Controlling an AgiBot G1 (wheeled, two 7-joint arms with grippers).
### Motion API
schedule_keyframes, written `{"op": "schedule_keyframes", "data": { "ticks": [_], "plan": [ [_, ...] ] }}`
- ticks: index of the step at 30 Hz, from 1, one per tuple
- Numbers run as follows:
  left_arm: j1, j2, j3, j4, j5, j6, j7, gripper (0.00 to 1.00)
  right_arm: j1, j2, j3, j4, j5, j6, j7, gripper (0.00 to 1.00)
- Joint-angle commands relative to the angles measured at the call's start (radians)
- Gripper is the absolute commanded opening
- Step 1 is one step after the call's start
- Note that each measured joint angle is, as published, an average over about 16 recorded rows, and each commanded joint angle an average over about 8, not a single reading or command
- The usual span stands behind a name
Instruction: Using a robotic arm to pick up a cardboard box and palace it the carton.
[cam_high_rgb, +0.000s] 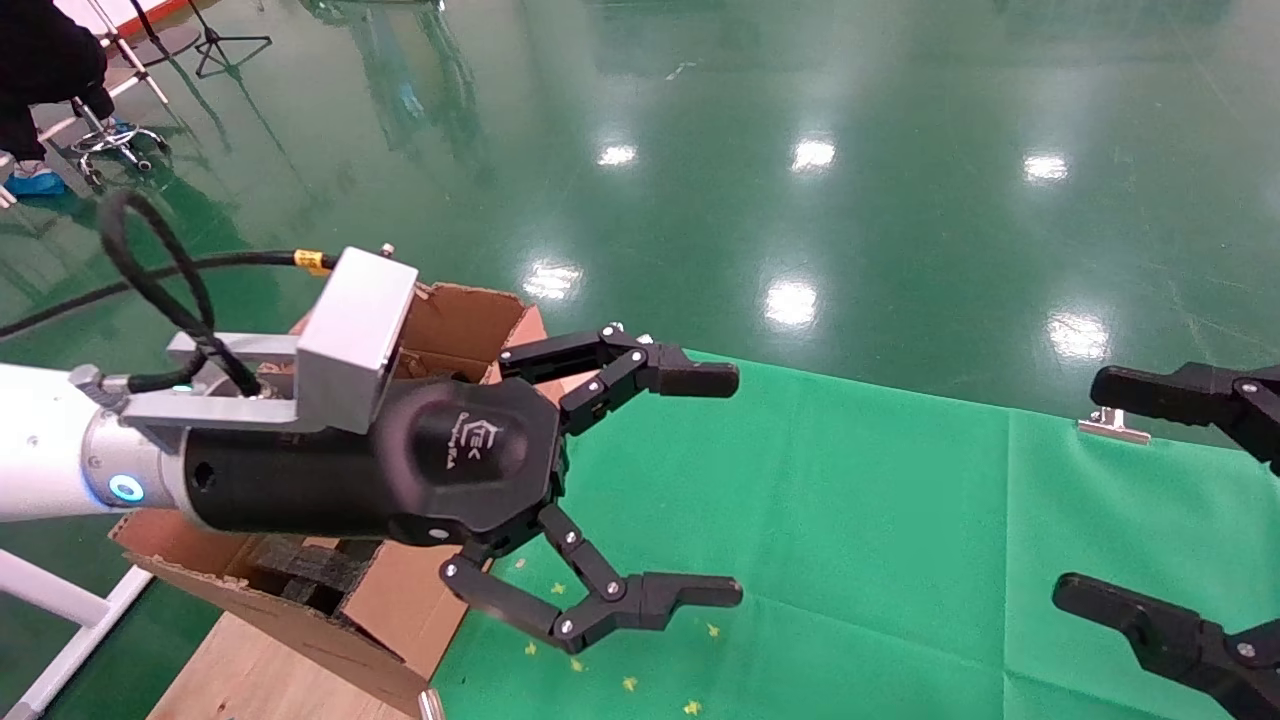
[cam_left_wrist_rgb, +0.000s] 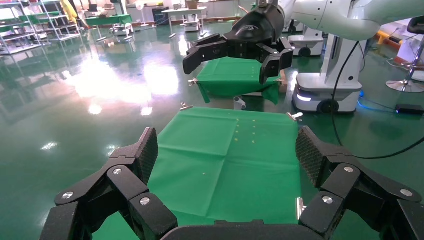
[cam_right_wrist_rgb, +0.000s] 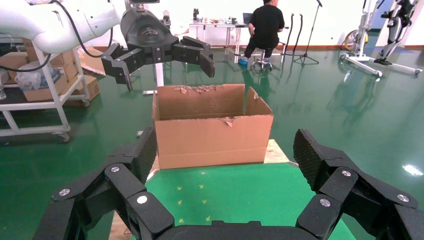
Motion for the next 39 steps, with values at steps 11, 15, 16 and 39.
{"op": "schedule_keyframes", "data": {
  "ticks": [11,15,16,39],
  "plan": [
    [-0.005,-0.001,0.005,0.004,0.005,-0.002,-0.001,1.0,0.0,0.0,0.0,0.0,0.0,0.0,0.0,1.0],
    [-0.005,-0.001,0.005,0.005,0.005,-0.002,-0.002,1.0,0.0,0.0,0.0,0.0,0.0,0.0,0.0,1.0],
    [-0.005,-0.001,0.005,0.005,0.005,-0.002,-0.002,1.0,0.0,0.0,0.0,0.0,0.0,0.0,0.0,1.0],
    [-0.007,-0.001,0.007,0.007,0.007,-0.003,-0.003,1.0,0.0,0.0,0.0,0.0,0.0,0.0,0.0,1.0]
  ]
}}
